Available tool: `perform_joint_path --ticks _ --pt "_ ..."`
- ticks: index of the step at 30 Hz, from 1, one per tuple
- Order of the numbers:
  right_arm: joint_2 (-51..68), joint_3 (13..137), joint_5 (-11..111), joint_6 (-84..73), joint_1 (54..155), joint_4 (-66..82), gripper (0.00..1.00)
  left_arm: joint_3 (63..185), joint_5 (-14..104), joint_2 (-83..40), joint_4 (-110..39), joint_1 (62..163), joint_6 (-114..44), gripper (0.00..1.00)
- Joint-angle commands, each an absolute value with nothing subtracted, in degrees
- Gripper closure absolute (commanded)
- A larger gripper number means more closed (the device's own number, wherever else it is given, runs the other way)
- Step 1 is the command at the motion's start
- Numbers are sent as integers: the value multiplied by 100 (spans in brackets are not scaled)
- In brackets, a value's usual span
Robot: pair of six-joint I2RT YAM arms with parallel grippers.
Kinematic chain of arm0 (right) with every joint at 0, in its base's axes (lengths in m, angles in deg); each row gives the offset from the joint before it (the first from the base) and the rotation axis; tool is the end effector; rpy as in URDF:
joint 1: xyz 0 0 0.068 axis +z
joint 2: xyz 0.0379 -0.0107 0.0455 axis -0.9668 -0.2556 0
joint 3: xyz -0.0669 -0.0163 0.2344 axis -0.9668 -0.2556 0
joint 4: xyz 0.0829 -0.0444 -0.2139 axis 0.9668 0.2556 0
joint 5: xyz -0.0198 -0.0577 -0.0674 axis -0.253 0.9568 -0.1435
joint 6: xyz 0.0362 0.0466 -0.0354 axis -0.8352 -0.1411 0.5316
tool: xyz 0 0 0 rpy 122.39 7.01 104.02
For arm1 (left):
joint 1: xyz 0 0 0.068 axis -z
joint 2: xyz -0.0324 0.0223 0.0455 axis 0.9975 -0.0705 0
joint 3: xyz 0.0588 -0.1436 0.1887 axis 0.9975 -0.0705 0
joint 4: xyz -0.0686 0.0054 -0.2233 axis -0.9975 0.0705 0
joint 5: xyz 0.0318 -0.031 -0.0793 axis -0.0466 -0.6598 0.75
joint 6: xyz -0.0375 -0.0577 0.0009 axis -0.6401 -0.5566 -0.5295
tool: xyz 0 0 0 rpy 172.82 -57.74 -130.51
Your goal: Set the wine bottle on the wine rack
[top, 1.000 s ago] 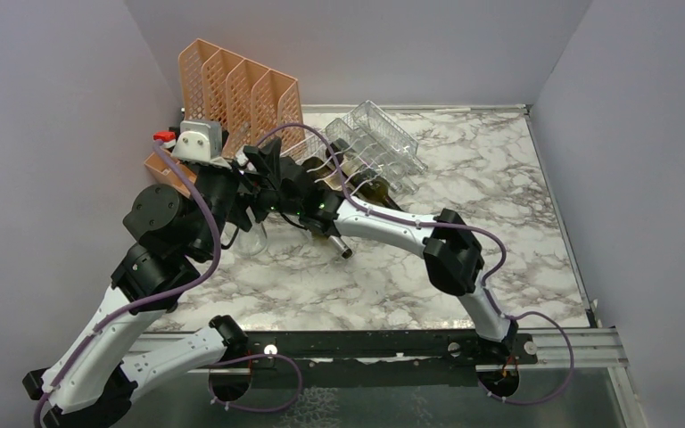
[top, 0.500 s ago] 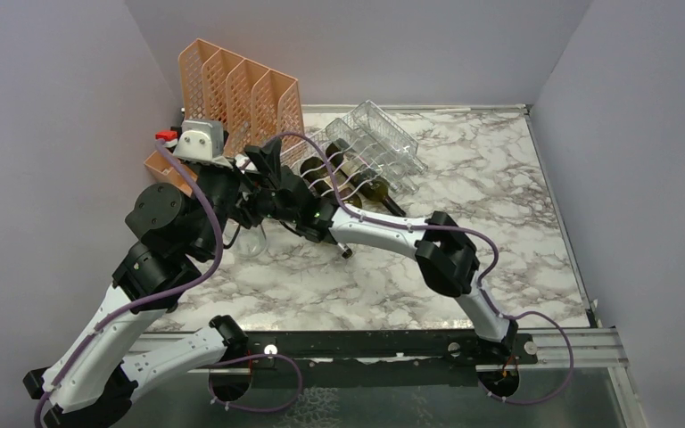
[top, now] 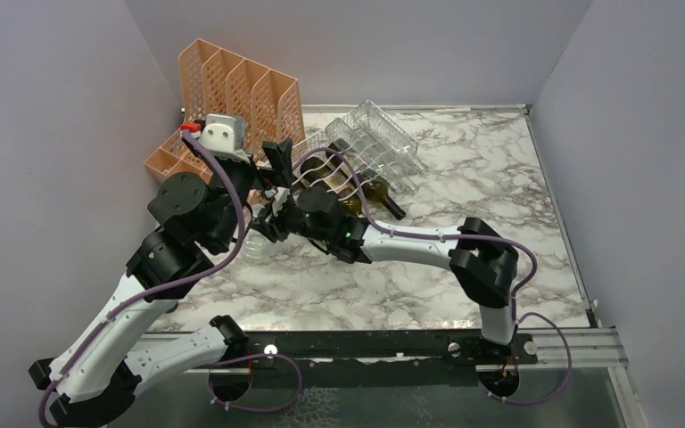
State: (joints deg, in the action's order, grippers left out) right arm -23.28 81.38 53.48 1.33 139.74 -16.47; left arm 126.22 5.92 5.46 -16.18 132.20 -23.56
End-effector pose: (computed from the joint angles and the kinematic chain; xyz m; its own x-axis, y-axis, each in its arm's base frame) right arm 0.1922 0.4128 0.2546 -0.0559 -0.1120 -0.9921 -0.9305 0.3661 0.0111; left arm 0.1244 -0.0886 0.4566 0.1105 -0.1200 -0.9866 0.2698 0.9590 -0.0864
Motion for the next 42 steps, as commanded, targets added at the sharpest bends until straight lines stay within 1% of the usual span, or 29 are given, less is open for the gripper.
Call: perform_joint_path --ticks 1,12,19,25,33,42 --pt "-1973 7469 5532 -222 14087 -1118 99 12693 606 508 -1514 13228 -2485 1" --pt "-770 6097 5568 -607 14110 -912 99 12430 504 374 -1416 13231 -2689 1" --pt "-97 5338 5287 -848 14108 -777 99 11915 483 324 -1267 13231 -2945 1" --pt "167 4789 5354 -959 14110 -638 99 11469 504 215 -1052 13228 -3425 1" --pt "490 4029 5358 -1009 14110 -847 99 10928 525 144 -408 13114 -4124 1" --pt "442 3969 5180 -530 14107 -229 99 10150 1072 70 189 12713 -5314 1"
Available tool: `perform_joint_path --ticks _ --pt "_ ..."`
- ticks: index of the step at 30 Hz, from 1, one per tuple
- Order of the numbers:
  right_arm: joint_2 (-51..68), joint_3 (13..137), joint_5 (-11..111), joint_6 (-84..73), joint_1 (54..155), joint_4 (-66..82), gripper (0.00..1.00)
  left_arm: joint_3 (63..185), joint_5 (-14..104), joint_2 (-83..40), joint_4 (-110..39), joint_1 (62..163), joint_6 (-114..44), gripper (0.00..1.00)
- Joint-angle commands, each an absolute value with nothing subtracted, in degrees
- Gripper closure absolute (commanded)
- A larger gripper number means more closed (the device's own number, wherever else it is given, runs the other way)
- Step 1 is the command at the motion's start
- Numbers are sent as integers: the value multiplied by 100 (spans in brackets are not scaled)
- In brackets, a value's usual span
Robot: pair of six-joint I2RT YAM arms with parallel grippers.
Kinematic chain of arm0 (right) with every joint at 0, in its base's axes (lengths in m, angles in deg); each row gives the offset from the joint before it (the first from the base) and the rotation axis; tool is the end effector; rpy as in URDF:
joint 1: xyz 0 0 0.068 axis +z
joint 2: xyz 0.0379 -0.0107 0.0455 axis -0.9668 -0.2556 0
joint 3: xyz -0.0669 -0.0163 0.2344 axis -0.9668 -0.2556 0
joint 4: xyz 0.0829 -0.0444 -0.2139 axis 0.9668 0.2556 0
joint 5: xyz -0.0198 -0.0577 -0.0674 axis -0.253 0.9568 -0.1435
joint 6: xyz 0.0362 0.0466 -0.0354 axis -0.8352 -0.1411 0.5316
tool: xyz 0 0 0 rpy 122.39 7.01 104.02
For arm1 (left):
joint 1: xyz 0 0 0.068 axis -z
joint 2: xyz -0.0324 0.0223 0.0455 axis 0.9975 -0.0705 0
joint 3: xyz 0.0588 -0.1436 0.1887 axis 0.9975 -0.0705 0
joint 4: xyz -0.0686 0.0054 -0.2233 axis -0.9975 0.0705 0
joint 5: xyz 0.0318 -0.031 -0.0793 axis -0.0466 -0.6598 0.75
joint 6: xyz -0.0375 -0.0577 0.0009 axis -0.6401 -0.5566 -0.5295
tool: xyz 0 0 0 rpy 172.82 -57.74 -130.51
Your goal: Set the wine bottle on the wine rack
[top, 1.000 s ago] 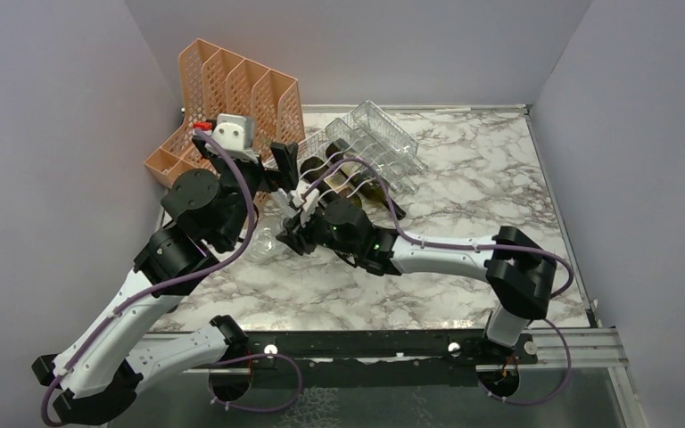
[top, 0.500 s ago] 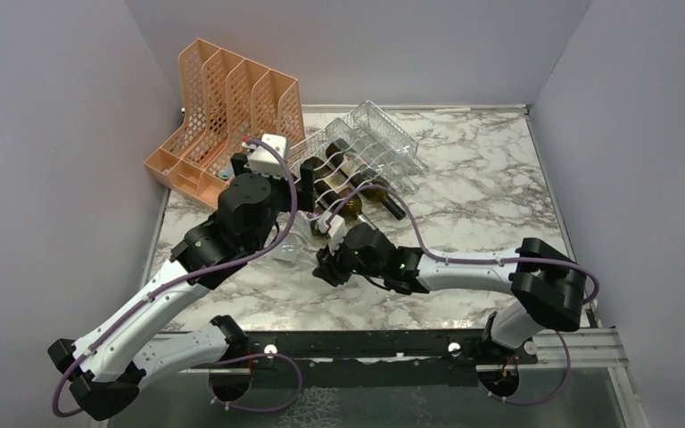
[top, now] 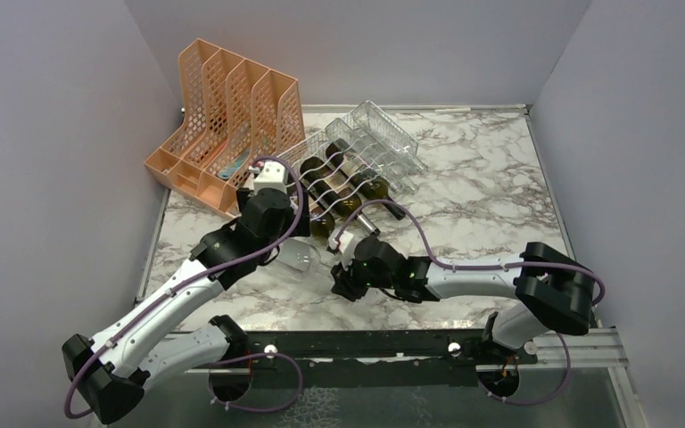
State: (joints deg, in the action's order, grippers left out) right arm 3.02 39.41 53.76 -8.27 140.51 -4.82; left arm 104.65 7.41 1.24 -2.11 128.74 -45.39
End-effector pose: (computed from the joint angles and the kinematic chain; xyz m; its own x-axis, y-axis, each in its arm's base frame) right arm 0.1240 0.2784 0.1596 -0.3902 -0.4451 -0.8060 -0.8758 0.4495 0.1758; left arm 0.1630 -0.1136 0.2985 -0.4518 -0.0274 -0.8917 0.1208 0.9884 -0.0916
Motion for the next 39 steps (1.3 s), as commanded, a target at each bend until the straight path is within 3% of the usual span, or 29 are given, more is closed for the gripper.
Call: perform_joint_path --ticks 1,7,15,17,26,39 --pt "415 3971 5180 -458 14108 -165 99 10063 1112 43 232 12659 -5429 1" --pt "169 4109 5138 -223 14108 161 96 9722 1324 -128 257 12305 -5683 1" --pt "-122 4316 4947 -222 14100 492 56 9344 1218 -288 95 11914 -5760 1" --pt "-189 4391 4919 -202 14099 567 52 9259 1267 -330 -19 11863 -5762 1" --pt "-508 4941 4854 -200 14098 806 46 9012 1574 -534 -246 11752 -5754 1" --pt "-1294 5678 4791 -159 14101 1251 51 8979 1703 -589 -257 11705 -5878 1"
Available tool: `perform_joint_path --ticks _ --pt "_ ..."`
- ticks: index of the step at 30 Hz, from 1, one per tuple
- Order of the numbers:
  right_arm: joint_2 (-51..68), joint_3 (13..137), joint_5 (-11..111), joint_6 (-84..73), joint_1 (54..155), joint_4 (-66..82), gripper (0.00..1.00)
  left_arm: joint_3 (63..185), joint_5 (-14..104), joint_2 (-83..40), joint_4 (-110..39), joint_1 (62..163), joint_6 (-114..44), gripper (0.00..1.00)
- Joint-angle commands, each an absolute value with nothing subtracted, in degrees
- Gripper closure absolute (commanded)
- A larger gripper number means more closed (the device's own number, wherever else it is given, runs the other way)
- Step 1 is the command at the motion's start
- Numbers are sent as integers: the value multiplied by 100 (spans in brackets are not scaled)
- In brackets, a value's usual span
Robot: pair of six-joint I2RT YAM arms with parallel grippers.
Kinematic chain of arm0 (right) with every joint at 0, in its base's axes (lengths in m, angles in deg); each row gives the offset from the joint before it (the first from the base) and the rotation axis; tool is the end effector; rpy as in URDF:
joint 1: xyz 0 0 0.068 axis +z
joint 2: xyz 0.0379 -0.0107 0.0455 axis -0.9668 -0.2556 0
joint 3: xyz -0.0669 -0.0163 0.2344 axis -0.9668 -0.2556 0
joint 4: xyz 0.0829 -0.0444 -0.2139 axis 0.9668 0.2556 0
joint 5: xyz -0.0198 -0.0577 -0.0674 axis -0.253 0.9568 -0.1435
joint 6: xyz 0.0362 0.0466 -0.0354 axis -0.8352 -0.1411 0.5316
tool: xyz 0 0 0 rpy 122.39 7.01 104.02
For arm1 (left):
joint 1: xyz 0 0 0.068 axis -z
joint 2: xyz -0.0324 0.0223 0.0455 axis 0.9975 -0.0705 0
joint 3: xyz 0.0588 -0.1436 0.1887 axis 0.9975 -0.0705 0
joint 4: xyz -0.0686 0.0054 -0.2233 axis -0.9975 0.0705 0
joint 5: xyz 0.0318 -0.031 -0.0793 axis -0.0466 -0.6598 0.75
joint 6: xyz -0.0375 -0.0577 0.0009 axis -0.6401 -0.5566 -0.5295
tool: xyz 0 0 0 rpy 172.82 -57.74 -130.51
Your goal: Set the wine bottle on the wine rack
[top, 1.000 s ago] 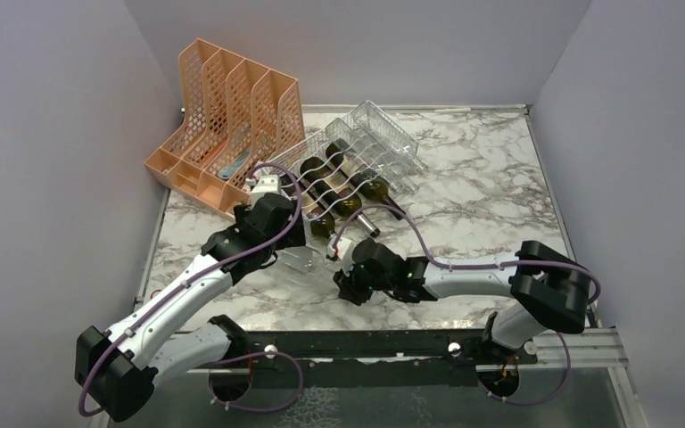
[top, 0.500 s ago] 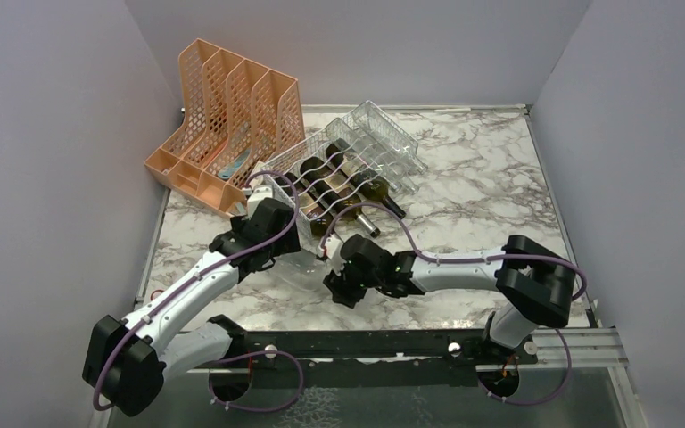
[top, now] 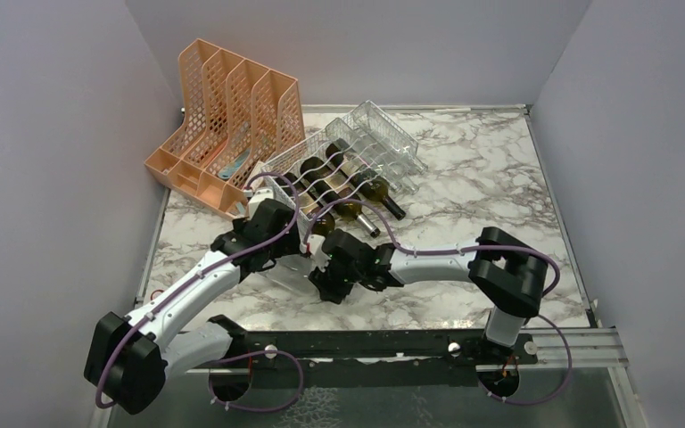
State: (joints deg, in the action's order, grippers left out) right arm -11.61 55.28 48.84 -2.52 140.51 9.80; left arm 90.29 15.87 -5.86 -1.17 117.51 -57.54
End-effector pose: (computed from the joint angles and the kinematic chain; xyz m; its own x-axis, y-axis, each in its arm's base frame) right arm 0.1371 0.3183 0.1373 -0.3743 -0.6501 -0.6612 -0.9167 0.3670 0.1581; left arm 0.1800 -0.0872 0.1937 -0.7344 -0.1650 -0.6584 -0.1298 0.9862 -0.1023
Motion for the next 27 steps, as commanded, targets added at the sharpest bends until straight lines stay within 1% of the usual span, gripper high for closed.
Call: perform_joint_path --ticks 1,3,4,7,8,9,18,27 --pt "-1316 5698 4797 -141 14098 1281 53 8997 1684 -570 -255 11703 -5891 1" --pt "-1375 5714 4794 -114 14097 1302 59 9034 1664 -544 -264 11686 -5911 1" --pt "-1407 5722 4794 -109 14100 1303 65 9059 1642 -526 -260 11677 -5912 1" --pt "-1419 5704 4834 -90 14098 1289 90 9163 1521 -439 -235 11651 -5891 1" --pt "-1400 5691 4885 -91 14101 1270 97 9202 1457 -388 -216 11632 -5887 1" --pt "-1357 5669 4909 -90 14102 1246 99 9245 1393 -345 -195 11614 -5880 1" --pt "-404 5388 4924 -47 14101 892 99 9736 725 20 158 11523 -5802 1" --pt "872 5033 4889 -55 14097 536 99 10286 174 480 480 11505 -5562 1"
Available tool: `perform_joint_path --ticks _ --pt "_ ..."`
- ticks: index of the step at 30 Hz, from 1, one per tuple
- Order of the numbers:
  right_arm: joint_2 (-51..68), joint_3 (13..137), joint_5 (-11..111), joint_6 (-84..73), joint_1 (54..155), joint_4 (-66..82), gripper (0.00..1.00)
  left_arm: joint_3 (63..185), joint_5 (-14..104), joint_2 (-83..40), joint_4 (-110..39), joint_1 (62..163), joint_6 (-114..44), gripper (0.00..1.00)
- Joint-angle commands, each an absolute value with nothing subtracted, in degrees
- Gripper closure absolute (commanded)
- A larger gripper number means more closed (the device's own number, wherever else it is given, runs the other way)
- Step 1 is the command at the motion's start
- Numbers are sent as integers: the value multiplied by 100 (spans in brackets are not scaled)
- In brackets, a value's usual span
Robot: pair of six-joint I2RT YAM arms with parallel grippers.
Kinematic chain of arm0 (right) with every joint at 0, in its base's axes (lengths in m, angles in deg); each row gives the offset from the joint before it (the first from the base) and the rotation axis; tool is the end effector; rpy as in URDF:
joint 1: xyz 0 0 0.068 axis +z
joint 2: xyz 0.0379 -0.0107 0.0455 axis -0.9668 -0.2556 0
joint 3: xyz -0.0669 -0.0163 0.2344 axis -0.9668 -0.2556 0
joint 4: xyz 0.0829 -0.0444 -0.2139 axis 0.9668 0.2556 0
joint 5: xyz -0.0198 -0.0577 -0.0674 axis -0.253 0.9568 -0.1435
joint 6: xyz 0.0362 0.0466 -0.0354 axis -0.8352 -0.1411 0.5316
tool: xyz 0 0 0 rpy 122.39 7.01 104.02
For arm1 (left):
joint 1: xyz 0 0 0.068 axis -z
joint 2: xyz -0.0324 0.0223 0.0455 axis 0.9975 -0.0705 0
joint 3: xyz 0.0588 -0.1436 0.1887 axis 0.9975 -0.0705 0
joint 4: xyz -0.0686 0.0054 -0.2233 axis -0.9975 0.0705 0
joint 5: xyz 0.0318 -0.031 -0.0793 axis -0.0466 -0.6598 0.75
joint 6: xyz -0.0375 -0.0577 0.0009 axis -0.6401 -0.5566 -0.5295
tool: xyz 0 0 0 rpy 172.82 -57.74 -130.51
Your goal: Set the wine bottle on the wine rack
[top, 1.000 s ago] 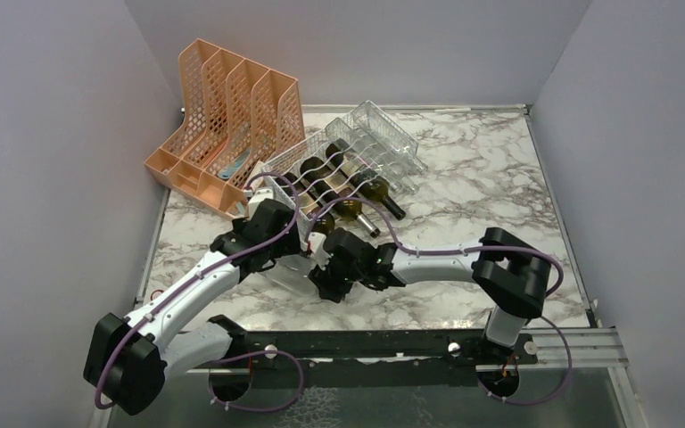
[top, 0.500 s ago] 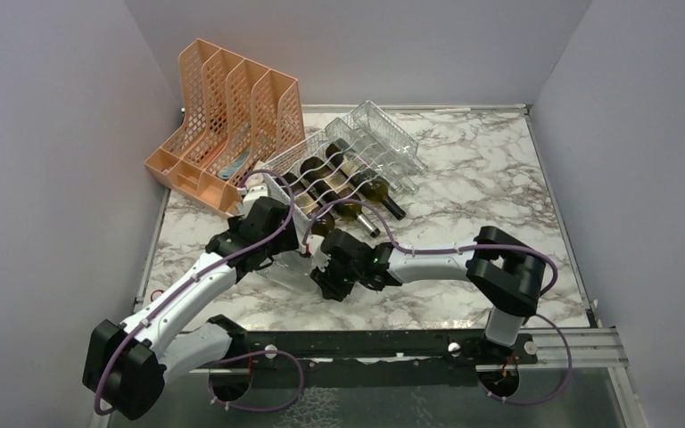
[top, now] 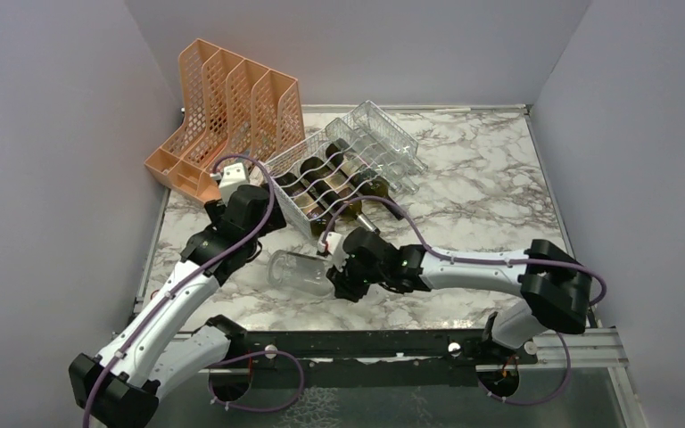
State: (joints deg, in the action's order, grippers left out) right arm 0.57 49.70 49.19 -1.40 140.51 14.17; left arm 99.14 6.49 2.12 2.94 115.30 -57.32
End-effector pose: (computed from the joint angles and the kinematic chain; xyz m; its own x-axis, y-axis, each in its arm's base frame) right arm 0.1230 0.2869 0.1682 -0.3453 -0.6329 -0.6930 -0.9252 0.3534 0.1382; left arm 0.1759 -0.0666 0.2622 -0.5159 -0.2633 -0.8152 -0.2425 0.9575 -0.1558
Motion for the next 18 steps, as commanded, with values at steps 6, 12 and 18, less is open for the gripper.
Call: perform_joint_path --ticks 6,12,18 --pt "1401 4985 4981 -45 14097 477 99 10588 -3 736 525 11507 -5419 1" --pt "1312 4983 5021 61 14097 752 99 10524 68 812 517 11505 -5433 1" --pt "1222 4771 5004 50 14098 1034 99 10181 641 722 440 11508 -5552 1"
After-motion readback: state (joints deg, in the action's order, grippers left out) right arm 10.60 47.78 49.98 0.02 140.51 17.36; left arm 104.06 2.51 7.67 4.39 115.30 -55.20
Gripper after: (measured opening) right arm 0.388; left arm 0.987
